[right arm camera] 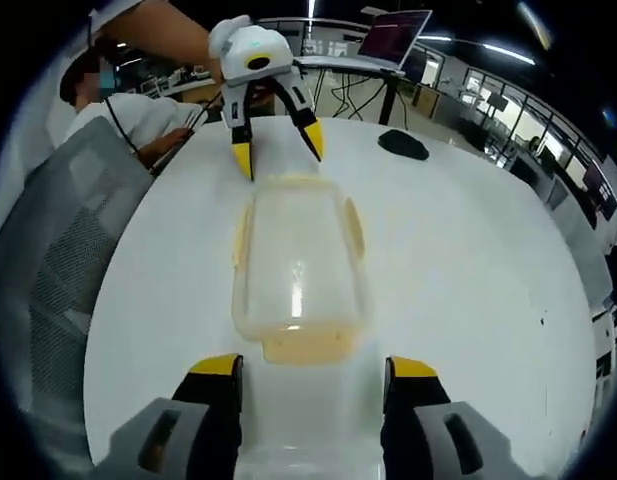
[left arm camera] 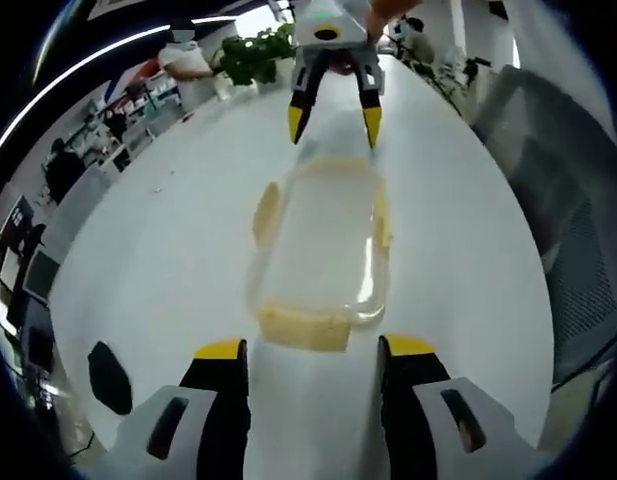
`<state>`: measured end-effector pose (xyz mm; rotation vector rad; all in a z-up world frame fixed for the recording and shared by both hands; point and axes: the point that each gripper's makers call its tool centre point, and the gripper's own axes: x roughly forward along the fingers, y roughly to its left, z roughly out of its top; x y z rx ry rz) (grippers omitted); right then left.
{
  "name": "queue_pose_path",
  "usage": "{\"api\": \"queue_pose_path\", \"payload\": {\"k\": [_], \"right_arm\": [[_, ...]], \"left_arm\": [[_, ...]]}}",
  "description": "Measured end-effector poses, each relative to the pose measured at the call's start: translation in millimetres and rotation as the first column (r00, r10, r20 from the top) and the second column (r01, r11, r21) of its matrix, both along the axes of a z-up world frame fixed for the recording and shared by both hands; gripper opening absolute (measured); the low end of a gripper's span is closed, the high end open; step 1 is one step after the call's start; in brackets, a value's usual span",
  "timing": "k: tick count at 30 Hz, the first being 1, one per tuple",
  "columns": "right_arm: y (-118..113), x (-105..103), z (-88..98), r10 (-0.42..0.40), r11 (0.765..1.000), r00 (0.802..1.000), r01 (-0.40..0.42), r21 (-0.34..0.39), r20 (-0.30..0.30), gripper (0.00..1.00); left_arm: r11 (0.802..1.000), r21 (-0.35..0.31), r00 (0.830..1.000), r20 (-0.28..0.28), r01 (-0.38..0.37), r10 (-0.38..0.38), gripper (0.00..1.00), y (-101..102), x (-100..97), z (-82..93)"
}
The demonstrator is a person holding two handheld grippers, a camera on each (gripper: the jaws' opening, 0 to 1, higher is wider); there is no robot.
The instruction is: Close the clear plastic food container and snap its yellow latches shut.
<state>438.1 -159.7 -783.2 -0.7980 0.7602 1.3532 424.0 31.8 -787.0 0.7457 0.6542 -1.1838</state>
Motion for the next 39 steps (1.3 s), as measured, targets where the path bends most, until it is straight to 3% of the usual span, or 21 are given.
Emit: {"api": "queue_pose_path", "payload": {"k": [18, 29, 31, 34, 39], "right_arm": [[3, -2, -12.8, 0.046, 0.998, 0.998, -0.048, -0.036, -0.052, 0.54], [11, 4, -18.0, 0.085, 0.995, 0.996, -0.088, -0.054, -0.041, 0.52], [12, 4, -20.2, 0.093, 0.994, 0.995, -0.095, -0.063, -0.041, 0.51], [14, 4, -20.5, 0.085, 0.995, 0.995, -0.088, -0.055, -0.052, 0.52], [16, 4, -20.9, 0.097, 0.994, 0.994, -0.100, -0.049, -0.055, 0.52]], "left_arm": [[1.000, -0.009, 0.999, -0.037, 0.016, -0.016, 0.49, -2, 13.4, -5.7], [1.000, -0.020, 0.998, -0.063, 0.019, -0.021, 0.46, -6, 16.8, -7.3], [1.000, -0.026, 0.996, -0.089, 0.016, -0.019, 0.43, -7, 14.2, -8.4], [0.997, -0.028, 0.995, -0.077, 0.069, -0.071, 0.39, -10, 10.9, -7.8], [0.996, -0.032, 0.992, -0.089, 0.087, -0.089, 0.38, -11, 10.6, -7.3]]}}
